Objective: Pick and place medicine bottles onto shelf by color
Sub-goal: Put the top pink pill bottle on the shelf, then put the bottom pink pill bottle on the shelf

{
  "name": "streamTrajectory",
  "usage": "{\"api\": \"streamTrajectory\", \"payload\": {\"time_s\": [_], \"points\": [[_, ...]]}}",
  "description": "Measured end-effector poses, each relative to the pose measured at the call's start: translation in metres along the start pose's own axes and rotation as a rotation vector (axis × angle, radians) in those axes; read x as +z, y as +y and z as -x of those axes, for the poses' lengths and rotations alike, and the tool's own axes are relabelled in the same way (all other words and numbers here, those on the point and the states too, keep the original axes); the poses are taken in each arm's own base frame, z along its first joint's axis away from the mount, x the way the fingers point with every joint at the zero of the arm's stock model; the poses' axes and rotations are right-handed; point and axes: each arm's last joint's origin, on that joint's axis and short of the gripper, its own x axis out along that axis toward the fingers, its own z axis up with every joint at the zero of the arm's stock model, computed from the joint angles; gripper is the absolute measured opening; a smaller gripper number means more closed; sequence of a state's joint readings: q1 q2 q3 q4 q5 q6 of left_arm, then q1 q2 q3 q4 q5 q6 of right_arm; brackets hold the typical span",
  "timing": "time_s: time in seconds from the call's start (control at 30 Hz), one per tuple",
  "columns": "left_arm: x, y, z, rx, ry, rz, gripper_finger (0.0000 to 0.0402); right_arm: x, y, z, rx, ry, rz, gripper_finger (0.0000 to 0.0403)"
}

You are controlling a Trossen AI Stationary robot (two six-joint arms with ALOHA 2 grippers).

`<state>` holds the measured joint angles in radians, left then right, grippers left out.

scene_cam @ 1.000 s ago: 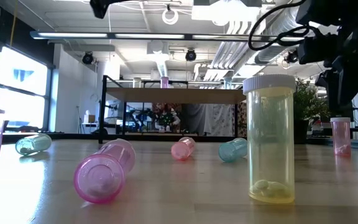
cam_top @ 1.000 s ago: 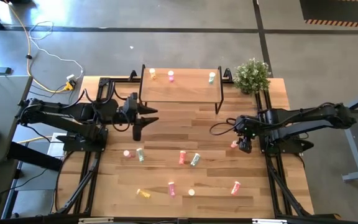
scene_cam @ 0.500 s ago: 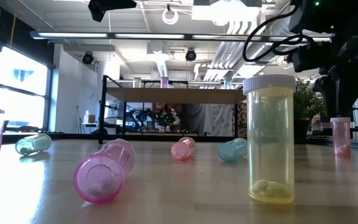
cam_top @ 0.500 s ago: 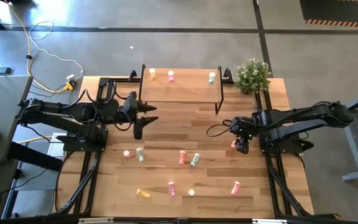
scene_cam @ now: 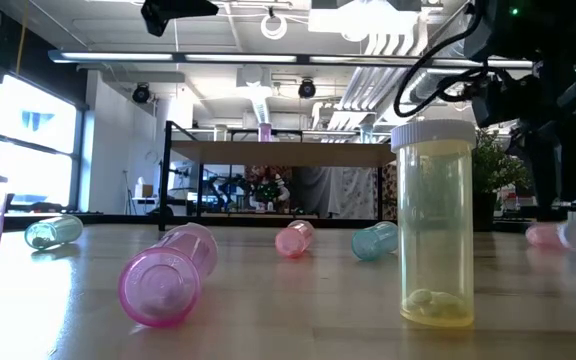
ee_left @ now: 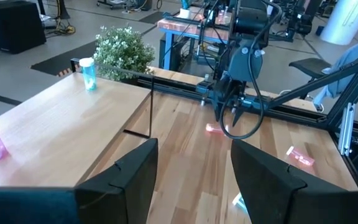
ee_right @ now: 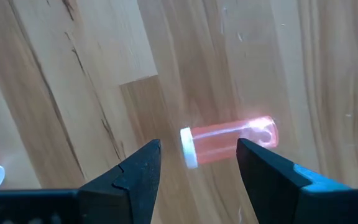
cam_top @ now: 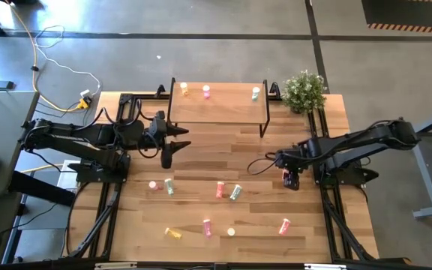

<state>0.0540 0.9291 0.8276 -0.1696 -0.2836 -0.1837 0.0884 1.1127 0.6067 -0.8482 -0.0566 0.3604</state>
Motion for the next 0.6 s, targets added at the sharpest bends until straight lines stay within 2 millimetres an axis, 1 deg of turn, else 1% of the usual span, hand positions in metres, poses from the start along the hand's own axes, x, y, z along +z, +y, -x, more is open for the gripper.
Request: {"api": "streamTrajectory", "payload": {"time_s": [0.13,0.3,0.5,0.6], "points": [[0.0,0.0,0.0,0.0,0.0,0.022,0.0195,0.0002,0.0,-0.0005,-0.001,0.002,-0.03,0.0202],[0.0,0.0,0.0,0.001,-0.001,0.023,0.0195,-0.0001,-0.0001,0.0002,0.0,-0.001,-0.111,0.0202],[0.0004,0.0018,0.0001,0.062,-0.013,0.027,0.0195,0.0,-0.0001,0.0002,0.0,-0.002,-0.145,0.0202],[0.0006,0.0025,0.0,0.078,-0.018,0.061,0.0195,0.0002,-0.0007,0.0002,-0.02,-0.011,-0.196,0.0202]]}}
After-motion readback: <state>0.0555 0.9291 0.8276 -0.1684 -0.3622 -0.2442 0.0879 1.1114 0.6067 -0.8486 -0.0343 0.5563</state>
